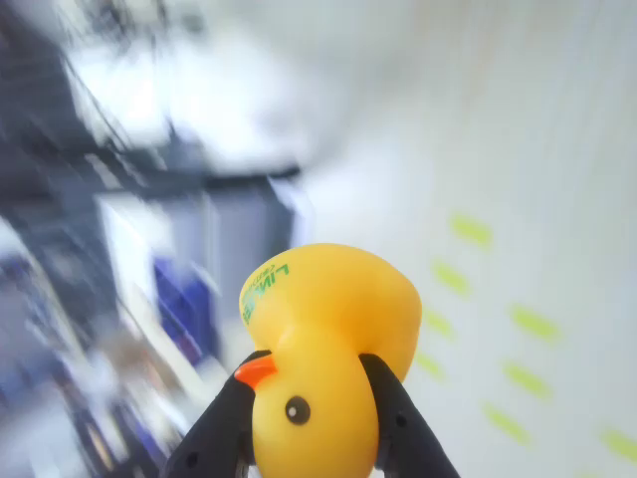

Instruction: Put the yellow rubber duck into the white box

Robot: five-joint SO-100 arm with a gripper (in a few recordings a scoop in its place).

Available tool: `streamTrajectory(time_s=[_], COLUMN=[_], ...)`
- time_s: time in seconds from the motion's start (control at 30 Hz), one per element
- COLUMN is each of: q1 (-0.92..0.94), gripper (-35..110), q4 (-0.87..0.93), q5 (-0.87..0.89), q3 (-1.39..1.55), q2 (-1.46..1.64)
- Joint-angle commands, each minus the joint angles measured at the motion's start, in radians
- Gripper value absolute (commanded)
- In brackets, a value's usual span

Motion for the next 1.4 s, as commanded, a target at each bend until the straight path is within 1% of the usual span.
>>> streamTrajectory(time_s=[0.0, 0.07, 0.23, 0.43, 0.53, 0.7, 0.8, 1.03, 1.37], q1=[0.322, 0.405, 0.568, 0.666, 0.687, 0.712, 0.713, 0.701, 0.713], gripper=[0, 0, 0, 0, 0, 0, 0, 0, 0], q4=[-0.147, -0.213, -0.311, -0.459, -0.518, -0.632, -0.706, -0.948, -1.051], q5=[-0.026, -0.025, -0.031, -0.084, -0.129, -0.216, -0.267, -0.359, -0.387], q3=[-0.046, -0.035, -0.049, -0.057, -0.018, 0.167, 0.293, 0.66, 0.787], q2=[0.083, 0.032, -0.144, -0.341, -0.396, -0.405, -0.385, -0.293, -0.288])
